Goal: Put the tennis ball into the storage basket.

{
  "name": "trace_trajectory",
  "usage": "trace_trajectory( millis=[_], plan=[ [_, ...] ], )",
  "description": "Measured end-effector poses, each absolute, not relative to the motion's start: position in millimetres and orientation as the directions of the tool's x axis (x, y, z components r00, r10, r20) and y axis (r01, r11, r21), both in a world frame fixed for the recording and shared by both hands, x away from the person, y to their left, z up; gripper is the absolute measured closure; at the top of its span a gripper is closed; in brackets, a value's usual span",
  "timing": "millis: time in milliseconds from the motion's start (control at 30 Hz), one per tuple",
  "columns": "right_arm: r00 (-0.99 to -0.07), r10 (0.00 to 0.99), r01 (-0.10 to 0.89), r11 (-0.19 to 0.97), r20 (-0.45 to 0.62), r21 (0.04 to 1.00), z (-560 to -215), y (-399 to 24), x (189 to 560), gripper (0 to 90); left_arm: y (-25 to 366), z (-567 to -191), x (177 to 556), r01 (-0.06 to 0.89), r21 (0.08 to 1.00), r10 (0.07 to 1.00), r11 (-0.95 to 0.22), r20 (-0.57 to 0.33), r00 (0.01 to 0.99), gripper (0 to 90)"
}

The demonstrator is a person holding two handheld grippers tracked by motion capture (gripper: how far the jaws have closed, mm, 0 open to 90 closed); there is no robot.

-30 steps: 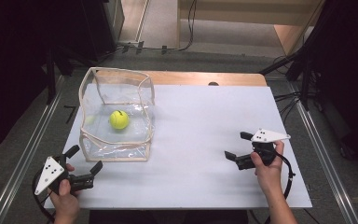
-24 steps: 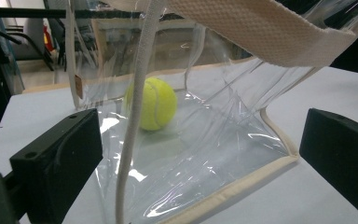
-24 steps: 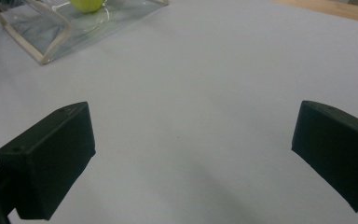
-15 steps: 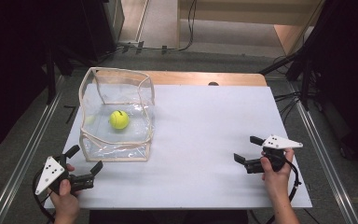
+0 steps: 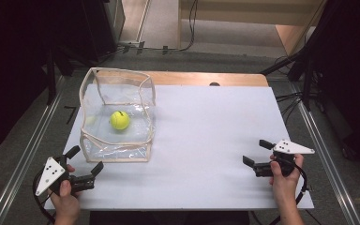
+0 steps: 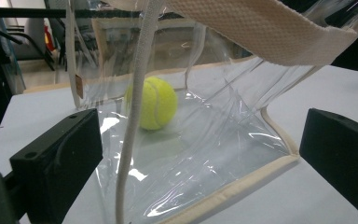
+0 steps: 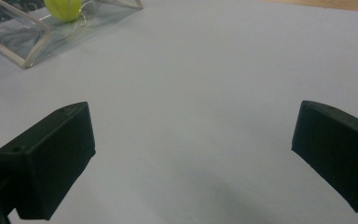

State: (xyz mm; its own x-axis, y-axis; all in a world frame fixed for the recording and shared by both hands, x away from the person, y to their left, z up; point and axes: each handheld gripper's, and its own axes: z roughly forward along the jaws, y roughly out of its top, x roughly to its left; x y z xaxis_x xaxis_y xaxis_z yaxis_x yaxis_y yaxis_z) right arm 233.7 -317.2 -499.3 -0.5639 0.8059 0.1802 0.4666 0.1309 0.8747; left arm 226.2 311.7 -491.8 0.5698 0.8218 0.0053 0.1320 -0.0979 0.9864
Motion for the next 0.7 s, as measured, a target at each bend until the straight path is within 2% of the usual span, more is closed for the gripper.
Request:
trace_trajectory(
  millis=[700],
  plan=[
    [-0.496, 0.841, 0.435, 0.027, 0.215, 0.900, -510.0, -355.6, 208.4, 0.0, 312.6, -491.6, 226.1, 0.134, 0.987, 0.822, -0.094, 0.001, 0.570, 0.0]
  ],
)
